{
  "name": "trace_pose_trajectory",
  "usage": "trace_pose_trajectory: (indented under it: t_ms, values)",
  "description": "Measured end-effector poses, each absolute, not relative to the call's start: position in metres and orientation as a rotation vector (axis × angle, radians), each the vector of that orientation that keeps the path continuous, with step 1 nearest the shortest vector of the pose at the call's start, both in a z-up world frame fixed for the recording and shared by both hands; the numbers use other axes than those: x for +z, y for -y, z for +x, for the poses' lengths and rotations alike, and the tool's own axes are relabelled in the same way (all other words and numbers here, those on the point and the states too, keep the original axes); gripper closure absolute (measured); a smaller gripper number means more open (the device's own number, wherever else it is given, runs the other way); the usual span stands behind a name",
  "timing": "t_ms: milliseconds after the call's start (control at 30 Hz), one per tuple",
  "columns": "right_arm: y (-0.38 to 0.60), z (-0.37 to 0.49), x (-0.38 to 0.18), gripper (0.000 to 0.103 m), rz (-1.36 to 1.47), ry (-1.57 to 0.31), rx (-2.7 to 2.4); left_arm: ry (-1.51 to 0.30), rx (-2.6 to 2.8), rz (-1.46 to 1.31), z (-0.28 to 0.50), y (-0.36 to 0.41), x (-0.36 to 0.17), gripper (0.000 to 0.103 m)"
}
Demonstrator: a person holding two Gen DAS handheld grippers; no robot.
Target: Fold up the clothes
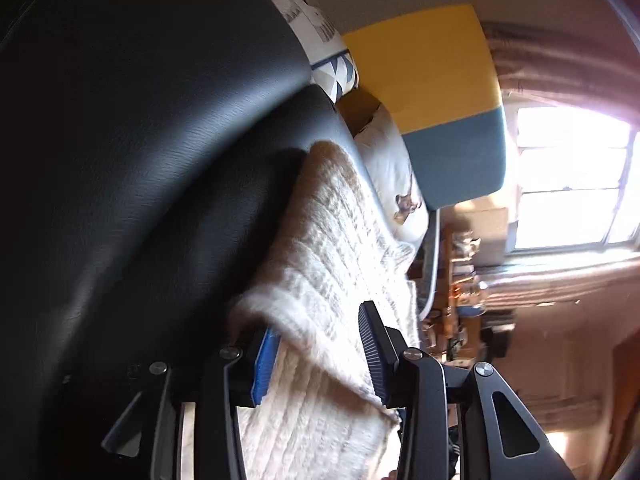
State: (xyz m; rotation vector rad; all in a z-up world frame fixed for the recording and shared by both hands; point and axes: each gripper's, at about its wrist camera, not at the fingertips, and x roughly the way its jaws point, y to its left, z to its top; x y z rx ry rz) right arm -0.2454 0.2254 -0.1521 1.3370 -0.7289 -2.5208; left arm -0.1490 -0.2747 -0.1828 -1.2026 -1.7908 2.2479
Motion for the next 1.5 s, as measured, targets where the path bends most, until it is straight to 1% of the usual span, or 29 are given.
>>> trace_pose_trajectory:
  t_ms: [33,67,100,233,300,367,433,533,567,600,633,667,700,767,867,900,1000,1033,1067,1100,1267,1400,1500]
  values:
    - [-0.226,-0.242,-0.143,0.078,1.316,0.676,-2.57,1.814,2.246,-1.189,-0.141,0.281,-0.182,0.061]
    - [-0.226,-0.238,-0.133,0.074,1.295,0.622,-2.619,1.842,2.241,-1.177,-0.135,0.285,-0.184,0.06]
    - [-0.221,-0.235,-0.124,0.074,1.263,0.577,-2.622,1.87,2.233,-1.166,-0.13,0.289,-0.185,0.057]
    - [-0.171,-0.234,-0.107,0.074,1.226,0.377,-2.504,1.992,2.146,-1.136,-0.116,0.296,-0.196,0.056]
    - [-0.144,-0.237,-0.108,0.074,1.238,0.293,-2.467,2.032,2.086,-1.138,-0.117,0.291,-0.2,0.049]
    - [-0.124,-0.243,-0.113,0.074,1.262,0.274,-2.425,2.022,2.083,-1.15,-0.125,0.286,-0.199,0.046]
    - [-0.11,-0.246,-0.12,0.074,1.285,0.271,-2.403,2.002,2.092,-1.163,-0.135,0.281,-0.197,0.046]
    - [-0.101,-0.251,-0.133,0.074,1.335,0.28,-2.388,1.876,2.235,-1.211,-0.154,0.277,-0.188,0.045]
    - [-0.1,-0.254,-0.139,0.074,1.361,0.281,-2.391,1.828,2.275,-1.225,-0.16,0.275,-0.186,0.053]
    - [-0.099,-0.257,-0.144,0.074,1.387,0.282,-2.394,1.798,2.294,-1.252,-0.163,0.274,-0.187,0.08]
    - [-0.101,-0.257,-0.151,0.074,1.396,0.297,-2.393,1.774,2.307,-1.285,-0.166,0.273,-0.19,0.088]
    - [-0.103,-0.256,-0.159,0.074,1.405,0.312,-2.391,1.747,2.341,-1.302,-0.165,0.274,-0.191,0.09]
    - [-0.105,-0.256,-0.166,0.077,1.413,0.328,-2.388,1.718,2.386,-1.311,-0.162,0.276,-0.191,0.091]
    - [-0.104,-0.251,-0.168,0.078,1.378,0.295,-2.41,1.619,2.479,-1.326,-0.158,0.278,-0.189,0.092]
    - [-0.102,-0.247,-0.168,0.078,1.343,0.247,-2.427,1.434,2.562,-1.391,-0.162,0.271,-0.179,0.091]
    - [-0.102,-0.248,-0.167,0.078,1.344,0.233,-2.422,1.401,2.563,-1.405,-0.164,0.27,-0.174,0.09]
    - [-0.105,-0.252,-0.16,0.076,1.365,0.235,-2.378,1.401,2.579,-1.34,-0.16,0.279,-0.153,0.088]
    - [-0.105,-0.253,-0.155,0.076,1.356,0.228,-2.374,1.402,2.596,-1.279,-0.158,0.283,-0.143,0.086]
    - [-0.104,-0.254,-0.147,0.076,1.322,0.206,-2.376,1.403,2.612,-1.218,-0.156,0.287,-0.133,0.077]
    - [-0.103,-0.254,-0.14,0.076,1.288,0.183,-2.378,1.38,2.62,-1.207,-0.161,0.286,-0.13,0.072]
    - [-0.099,-0.271,-0.12,0.076,1.228,0.057,-2.396,1.218,2.646,-1.261,-0.198,0.274,-0.133,0.071]
    - [-0.106,-0.289,-0.139,0.076,1.302,-0.047,-2.428,1.088,2.66,-1.301,-0.228,0.264,-0.135,0.071]
    - [-0.11,-0.302,-0.153,0.076,1.357,-0.126,-2.449,0.976,2.684,-1.397,-0.248,0.254,-0.15,0.071]
